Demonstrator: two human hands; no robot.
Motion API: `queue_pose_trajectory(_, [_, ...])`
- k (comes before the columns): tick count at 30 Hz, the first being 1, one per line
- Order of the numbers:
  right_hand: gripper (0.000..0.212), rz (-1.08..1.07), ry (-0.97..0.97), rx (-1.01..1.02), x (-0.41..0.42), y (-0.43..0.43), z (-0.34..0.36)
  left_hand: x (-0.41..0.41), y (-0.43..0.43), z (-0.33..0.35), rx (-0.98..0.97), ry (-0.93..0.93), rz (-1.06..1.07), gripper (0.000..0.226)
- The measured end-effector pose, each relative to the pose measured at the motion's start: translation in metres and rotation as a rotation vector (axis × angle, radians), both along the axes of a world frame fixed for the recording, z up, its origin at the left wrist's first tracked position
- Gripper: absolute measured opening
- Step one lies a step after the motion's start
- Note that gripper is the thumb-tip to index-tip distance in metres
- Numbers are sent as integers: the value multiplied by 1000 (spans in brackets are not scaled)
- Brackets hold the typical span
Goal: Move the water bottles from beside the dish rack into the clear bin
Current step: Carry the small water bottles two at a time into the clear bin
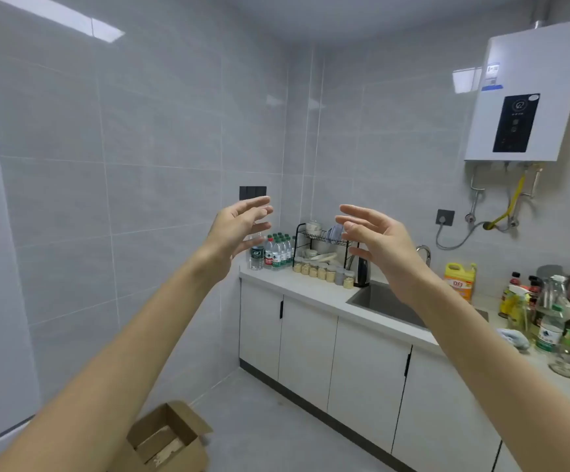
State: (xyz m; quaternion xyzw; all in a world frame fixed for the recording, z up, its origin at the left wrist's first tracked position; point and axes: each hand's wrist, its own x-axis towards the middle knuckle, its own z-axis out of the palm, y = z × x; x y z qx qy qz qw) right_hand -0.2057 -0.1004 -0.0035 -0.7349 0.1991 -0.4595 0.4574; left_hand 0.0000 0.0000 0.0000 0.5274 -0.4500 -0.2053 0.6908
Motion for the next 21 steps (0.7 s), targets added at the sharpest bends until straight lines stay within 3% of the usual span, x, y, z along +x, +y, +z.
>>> queue_pose_trajectory(21, [30, -50, 16, 98, 232, -311, -33, 234, -314, -16, 94, -25, 44, 26])
